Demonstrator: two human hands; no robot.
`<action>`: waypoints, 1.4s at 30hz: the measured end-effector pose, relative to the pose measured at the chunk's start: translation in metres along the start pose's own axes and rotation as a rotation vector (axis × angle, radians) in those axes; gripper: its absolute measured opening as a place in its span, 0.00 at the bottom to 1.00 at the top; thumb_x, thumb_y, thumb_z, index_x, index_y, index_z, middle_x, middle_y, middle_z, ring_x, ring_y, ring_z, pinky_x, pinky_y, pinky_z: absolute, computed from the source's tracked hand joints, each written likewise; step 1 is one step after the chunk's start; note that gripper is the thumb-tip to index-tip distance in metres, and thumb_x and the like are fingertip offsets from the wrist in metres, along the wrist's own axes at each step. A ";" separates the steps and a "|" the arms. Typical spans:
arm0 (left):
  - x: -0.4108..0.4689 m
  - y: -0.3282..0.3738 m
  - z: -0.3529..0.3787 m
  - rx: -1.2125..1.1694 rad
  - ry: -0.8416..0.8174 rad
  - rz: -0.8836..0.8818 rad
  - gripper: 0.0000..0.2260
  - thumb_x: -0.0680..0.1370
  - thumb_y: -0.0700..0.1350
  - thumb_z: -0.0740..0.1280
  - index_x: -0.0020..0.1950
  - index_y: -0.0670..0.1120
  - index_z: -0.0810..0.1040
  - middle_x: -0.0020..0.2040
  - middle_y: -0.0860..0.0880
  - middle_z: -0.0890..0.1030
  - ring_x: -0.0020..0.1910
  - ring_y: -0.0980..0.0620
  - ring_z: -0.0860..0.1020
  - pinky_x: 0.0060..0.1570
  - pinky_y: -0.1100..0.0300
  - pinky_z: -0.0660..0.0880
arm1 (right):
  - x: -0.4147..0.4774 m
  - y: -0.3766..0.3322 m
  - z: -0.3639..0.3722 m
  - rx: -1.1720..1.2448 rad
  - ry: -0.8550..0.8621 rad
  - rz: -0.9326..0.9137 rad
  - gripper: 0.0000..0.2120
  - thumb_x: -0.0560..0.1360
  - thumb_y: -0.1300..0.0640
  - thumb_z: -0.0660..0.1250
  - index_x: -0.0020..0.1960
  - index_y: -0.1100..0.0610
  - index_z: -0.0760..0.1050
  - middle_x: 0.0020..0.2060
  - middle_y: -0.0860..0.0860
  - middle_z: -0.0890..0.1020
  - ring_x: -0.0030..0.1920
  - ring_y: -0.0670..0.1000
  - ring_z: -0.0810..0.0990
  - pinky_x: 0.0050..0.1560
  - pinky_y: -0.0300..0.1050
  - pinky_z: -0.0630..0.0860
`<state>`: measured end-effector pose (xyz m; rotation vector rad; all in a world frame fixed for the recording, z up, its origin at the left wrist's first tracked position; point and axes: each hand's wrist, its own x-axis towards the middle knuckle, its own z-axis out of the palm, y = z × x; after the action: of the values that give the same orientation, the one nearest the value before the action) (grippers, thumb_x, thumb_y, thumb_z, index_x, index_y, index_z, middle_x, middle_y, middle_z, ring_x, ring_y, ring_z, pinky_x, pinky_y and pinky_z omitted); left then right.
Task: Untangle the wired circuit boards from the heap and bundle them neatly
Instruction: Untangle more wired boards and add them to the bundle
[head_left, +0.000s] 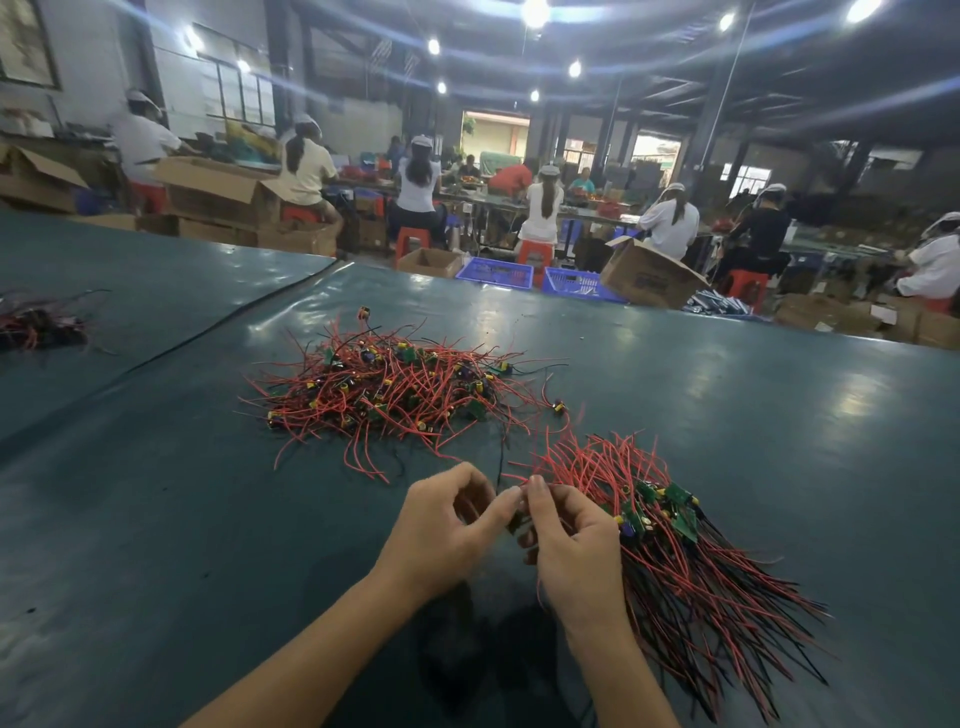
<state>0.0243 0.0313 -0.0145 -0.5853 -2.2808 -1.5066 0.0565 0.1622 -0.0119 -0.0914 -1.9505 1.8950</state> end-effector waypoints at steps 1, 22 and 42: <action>0.001 -0.002 0.000 0.008 -0.052 -0.066 0.17 0.75 0.59 0.69 0.36 0.47 0.78 0.30 0.52 0.78 0.29 0.60 0.74 0.31 0.64 0.71 | 0.000 0.000 0.001 -0.005 -0.012 -0.009 0.13 0.78 0.54 0.66 0.36 0.54 0.81 0.29 0.51 0.81 0.31 0.46 0.78 0.31 0.40 0.75; 0.007 0.011 0.000 -0.606 -0.068 -0.463 0.06 0.82 0.42 0.60 0.45 0.44 0.69 0.37 0.46 0.82 0.28 0.47 0.80 0.29 0.60 0.72 | 0.004 -0.001 -0.002 0.072 0.153 0.097 0.09 0.80 0.54 0.64 0.44 0.57 0.75 0.28 0.47 0.75 0.24 0.44 0.68 0.24 0.40 0.69; 0.002 0.004 0.005 -0.362 -0.189 -0.234 0.04 0.73 0.43 0.74 0.45 0.45 0.82 0.36 0.47 0.85 0.34 0.52 0.81 0.37 0.61 0.78 | 0.005 0.000 -0.004 0.096 0.103 0.254 0.15 0.78 0.55 0.68 0.33 0.54 0.83 0.27 0.54 0.75 0.30 0.52 0.70 0.31 0.47 0.71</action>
<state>0.0243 0.0378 -0.0118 -0.5928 -2.2915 -2.0848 0.0536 0.1676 -0.0107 -0.4188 -1.8483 2.0944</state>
